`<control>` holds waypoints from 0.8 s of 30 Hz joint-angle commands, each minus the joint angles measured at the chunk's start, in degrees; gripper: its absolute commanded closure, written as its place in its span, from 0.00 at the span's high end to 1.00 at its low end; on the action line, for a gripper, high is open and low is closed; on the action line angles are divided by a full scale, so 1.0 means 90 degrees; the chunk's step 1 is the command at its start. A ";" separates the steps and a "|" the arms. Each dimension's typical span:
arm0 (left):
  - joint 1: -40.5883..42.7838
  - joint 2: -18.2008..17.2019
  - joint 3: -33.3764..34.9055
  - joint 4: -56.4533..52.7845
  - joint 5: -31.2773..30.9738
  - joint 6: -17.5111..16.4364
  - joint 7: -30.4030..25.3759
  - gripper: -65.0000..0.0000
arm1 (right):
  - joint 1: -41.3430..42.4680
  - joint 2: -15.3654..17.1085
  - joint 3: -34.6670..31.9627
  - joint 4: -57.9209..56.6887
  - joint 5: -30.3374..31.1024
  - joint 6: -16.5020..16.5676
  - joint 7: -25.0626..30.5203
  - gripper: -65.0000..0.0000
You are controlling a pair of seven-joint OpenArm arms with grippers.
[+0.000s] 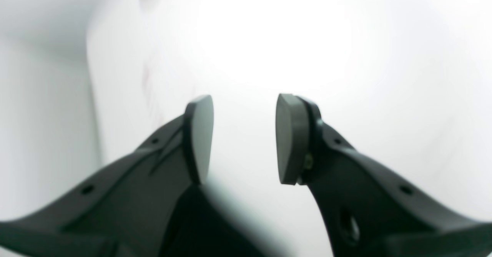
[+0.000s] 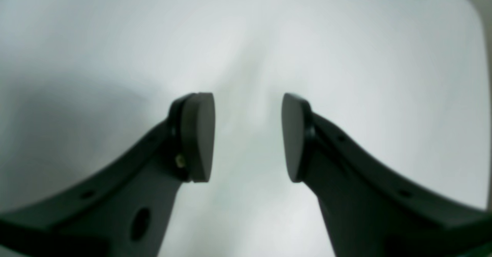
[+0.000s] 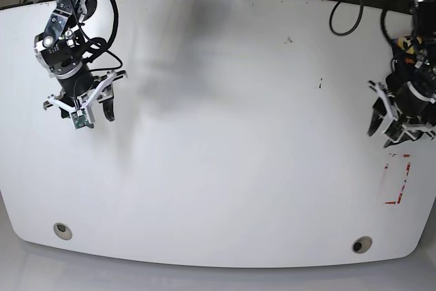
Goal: Layout the t-shirt on the table in an organized manner, then fold the t-shirt properly
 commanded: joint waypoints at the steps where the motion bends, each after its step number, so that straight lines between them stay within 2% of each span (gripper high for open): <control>1: 0.0015 0.0351 -0.0045 0.0284 0.0188 0.0243 -0.0205 0.39 | 0.0058 -0.0158 -0.0151 -0.0004 -0.0272 0.0004 0.0488 0.41; 3: 0.0113 0.0703 -0.0045 0.0314 0.0324 0.0467 -0.0517 0.39 | 0.0019 -0.0275 -0.0190 -0.0043 -0.0565 0.0004 0.0859 0.41; 4: 0.0220 0.0947 -0.0035 0.0314 0.0442 0.0643 -0.0898 0.39 | -0.0011 -0.0363 -0.0190 -0.0092 -0.0770 0.0004 0.1171 0.41; 5: 0.0250 0.1025 -0.0035 0.0314 0.0471 0.0692 -0.1045 0.39 | -0.0030 -0.0412 -0.0190 -0.0112 -0.0819 0.0004 0.1269 0.41; 7: 0.0504 0.1367 -0.0035 0.0304 0.0598 0.0975 -0.1846 0.39 | -0.0216 -0.0588 -0.0170 -0.0161 -0.1054 0.0004 0.1748 0.41; 8: 0.0572 0.1425 -0.0035 0.0304 0.0617 0.1034 -0.1992 0.39 | -0.0255 -0.0598 -0.0170 -0.0161 -0.1093 0.0004 0.1836 0.41; 9: 0.0758 0.1601 -0.0035 0.0304 0.0676 0.1219 -0.2402 0.39 | -0.0392 -0.0627 -0.0170 -0.0161 -0.1181 0.0004 0.2090 0.41; 13: 0.1217 0.1943 0.0024 0.0304 0.0754 0.1659 -0.3135 0.39 | -0.0773 -0.0656 -0.0170 -0.0170 -0.1191 0.0004 0.2627 0.41; 18: 0.1949 0.2197 0.0170 0.0363 0.0862 0.1776 -0.3301 0.39 | -0.1281 -0.0656 -0.0180 -0.0180 -0.1034 0.0004 0.2891 0.41; 24: 0.3160 0.2519 0.0170 0.0675 0.0862 0.1776 -0.3311 0.39 | -0.2199 -0.0617 -0.0160 -0.0141 -0.0292 0.0004 0.2920 0.41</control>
